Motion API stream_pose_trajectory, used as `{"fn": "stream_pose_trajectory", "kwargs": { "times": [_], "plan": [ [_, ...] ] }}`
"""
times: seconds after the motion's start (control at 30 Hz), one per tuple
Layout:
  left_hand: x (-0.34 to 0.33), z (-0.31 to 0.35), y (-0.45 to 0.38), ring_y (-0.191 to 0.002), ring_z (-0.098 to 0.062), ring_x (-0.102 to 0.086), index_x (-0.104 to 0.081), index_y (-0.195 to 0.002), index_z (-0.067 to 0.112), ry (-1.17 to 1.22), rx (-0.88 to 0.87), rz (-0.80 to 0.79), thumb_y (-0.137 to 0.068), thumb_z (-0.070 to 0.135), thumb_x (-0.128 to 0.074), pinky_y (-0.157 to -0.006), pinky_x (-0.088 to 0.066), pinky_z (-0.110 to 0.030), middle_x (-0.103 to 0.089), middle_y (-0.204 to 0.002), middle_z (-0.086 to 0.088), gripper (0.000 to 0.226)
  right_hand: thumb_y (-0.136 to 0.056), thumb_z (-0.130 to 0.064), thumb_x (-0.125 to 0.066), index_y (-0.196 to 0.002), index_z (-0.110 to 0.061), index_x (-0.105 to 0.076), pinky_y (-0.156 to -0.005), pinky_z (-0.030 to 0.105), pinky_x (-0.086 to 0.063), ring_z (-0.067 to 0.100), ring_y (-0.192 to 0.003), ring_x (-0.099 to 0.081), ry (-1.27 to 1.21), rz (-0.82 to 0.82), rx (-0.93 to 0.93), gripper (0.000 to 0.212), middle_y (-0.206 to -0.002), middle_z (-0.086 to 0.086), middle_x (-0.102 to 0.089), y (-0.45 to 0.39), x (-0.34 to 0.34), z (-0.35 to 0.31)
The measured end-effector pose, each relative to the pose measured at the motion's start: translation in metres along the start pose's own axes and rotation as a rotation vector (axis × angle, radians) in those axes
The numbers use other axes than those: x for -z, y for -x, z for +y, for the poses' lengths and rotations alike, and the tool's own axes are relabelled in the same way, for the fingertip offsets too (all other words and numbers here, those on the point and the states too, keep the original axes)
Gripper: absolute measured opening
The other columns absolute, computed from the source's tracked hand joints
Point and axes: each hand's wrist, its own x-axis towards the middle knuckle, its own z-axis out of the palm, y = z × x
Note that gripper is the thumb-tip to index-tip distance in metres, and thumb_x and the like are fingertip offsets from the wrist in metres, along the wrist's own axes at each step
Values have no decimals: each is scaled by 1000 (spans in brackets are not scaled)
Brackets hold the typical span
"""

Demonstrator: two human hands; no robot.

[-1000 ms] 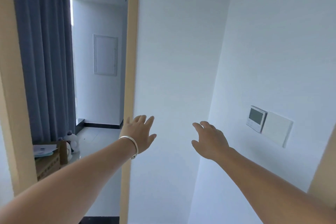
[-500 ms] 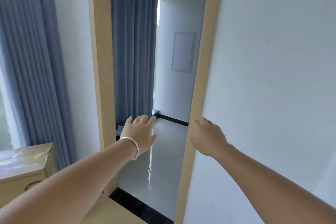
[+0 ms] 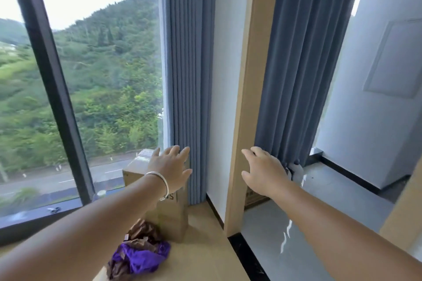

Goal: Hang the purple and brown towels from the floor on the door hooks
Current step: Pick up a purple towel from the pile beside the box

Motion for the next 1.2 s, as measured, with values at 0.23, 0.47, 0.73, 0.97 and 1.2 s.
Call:
{"fn": "stream_pose_trajectory", "kwargs": {
  "times": [0.23, 0.47, 0.73, 0.97, 1.2],
  "plan": [
    [-44, -114, -24, -143, -21, -25, -13, -152, 28, -71, 217, -57, -94, 59, -35, -118, -18, -46, -26, -157, -1, 70, -95, -39, -46, -151, -23, -21, -108, 38, -30, 22, -135, -33, -62, -63, 188, 63, -151, 1, -30, -110, -58, -84],
    [-107, -228, -64, -142, -20, -29, -14, -152, 29, -71, 339, -93, -93, 61, -34, -116, -21, -46, -31, -155, -2, 70, -93, -38, -49, -149, -24, -26, -111, 39, -28, 21, -136, -32, -78, -142, 290, 62, -149, 0, -33, -221, -124, -169],
    [-201, -314, -71, -141, -22, -30, -16, -151, 27, -19, 432, -224, -94, 59, -36, -115, -24, -48, -32, -154, -3, 68, -92, -37, -50, -148, -25, -25, -114, 40, -24, 22, -140, -27, -91, -313, 364, 63, -153, 1, -28, -295, -227, -243],
    [-310, -355, -53, -138, -22, -32, -19, -150, 27, 18, 559, -416, -93, 58, -36, -111, -27, -43, -35, -151, -3, 67, -93, -39, -48, -149, -24, -26, -112, 39, -28, 22, -138, -30, -73, -497, 507, 62, -153, 1, -29, -331, -342, -291],
    [-454, -367, -44, -136, -24, -33, -18, -150, 25, 91, 697, -633, -95, 56, -35, -110, -24, -42, -33, -151, -4, 66, -89, -39, -51, -146, -24, -31, -106, 35, -35, 22, -131, -40, -37, -710, 624, 62, -146, 1, -35, -363, -503, -321]
  ]
}}
